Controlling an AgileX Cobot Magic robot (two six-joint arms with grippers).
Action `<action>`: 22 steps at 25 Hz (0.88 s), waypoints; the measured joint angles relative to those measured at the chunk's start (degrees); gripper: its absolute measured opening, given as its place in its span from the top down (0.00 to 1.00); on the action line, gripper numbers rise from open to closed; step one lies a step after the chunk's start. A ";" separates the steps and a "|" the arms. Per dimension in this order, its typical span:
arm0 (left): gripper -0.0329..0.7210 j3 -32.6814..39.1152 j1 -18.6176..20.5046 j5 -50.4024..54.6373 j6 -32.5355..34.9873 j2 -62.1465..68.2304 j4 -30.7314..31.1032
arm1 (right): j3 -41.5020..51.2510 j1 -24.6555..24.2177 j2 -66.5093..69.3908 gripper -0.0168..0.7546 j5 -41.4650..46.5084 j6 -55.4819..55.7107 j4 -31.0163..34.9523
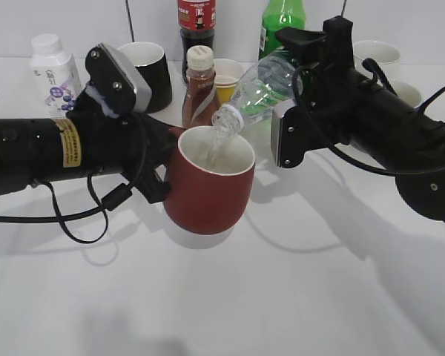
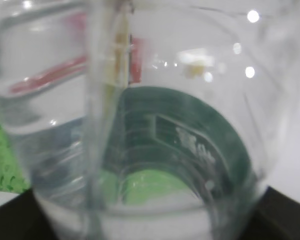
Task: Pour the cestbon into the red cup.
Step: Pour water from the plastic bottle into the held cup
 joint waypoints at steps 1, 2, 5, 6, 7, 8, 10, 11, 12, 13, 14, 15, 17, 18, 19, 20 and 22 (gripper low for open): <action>0.90 0.00 0.00 0.00 0.00 0.00 0.00 | 0.00 0.00 0.00 0.37 0.00 -0.23 0.00; 0.90 0.00 0.00 0.00 0.00 0.00 0.00 | 0.00 0.00 0.00 0.37 0.00 -0.54 0.00; 0.90 0.00 0.00 0.00 0.00 0.00 0.00 | 0.00 0.00 0.00 0.37 -0.04 -1.13 0.00; 0.90 0.00 0.00 0.00 0.00 0.00 0.00 | 0.00 0.00 0.00 0.37 -0.04 -1.54 -0.05; 0.90 0.00 0.00 0.00 0.00 0.00 0.00 | 0.00 0.00 0.00 0.37 -0.04 -1.94 -0.10; 0.90 0.00 0.00 0.05 0.00 0.00 0.00 | 0.00 0.00 0.00 0.37 -0.04 -2.15 -0.15; 0.90 0.00 0.00 0.11 0.00 0.00 0.00 | 0.00 0.00 0.00 0.37 -0.18 -2.45 -0.21; 0.90 0.00 0.00 0.16 0.00 0.00 0.00 | 0.00 0.00 0.00 0.37 -0.18 -2.61 -0.26; 0.90 0.00 0.00 0.22 0.00 0.00 0.00 | 0.00 0.00 0.00 0.37 -0.30 -2.60 -0.26; 0.90 0.00 0.00 0.22 0.00 0.00 0.00 | 0.00 0.00 0.00 0.37 -0.29 -2.66 -0.30; 0.90 0.00 0.00 0.22 0.05 0.00 0.00 | 0.00 0.00 0.00 0.37 -0.34 -2.66 -0.37; 0.90 0.00 0.00 0.22 0.05 0.00 0.00 | 0.00 0.00 0.00 0.37 -0.36 -2.71 -0.37; 0.90 0.00 0.00 0.22 0.05 0.00 0.00 | 0.00 0.00 0.00 0.37 -0.41 -2.63 -0.37; 0.90 0.00 0.00 0.22 0.05 0.00 0.00 | 0.00 0.00 0.00 0.37 -0.41 -2.57 -0.37; 0.90 0.00 0.00 0.22 0.05 0.00 0.00 | 0.00 0.00 0.00 0.37 -0.41 -2.12 -0.37; 0.90 0.00 0.00 0.22 0.05 0.00 0.00 | 0.00 0.00 0.00 0.37 -0.41 -1.20 -0.31; 0.90 0.00 0.00 0.32 0.05 0.00 0.00 | 0.00 0.00 0.00 0.37 -0.41 1.63 -0.31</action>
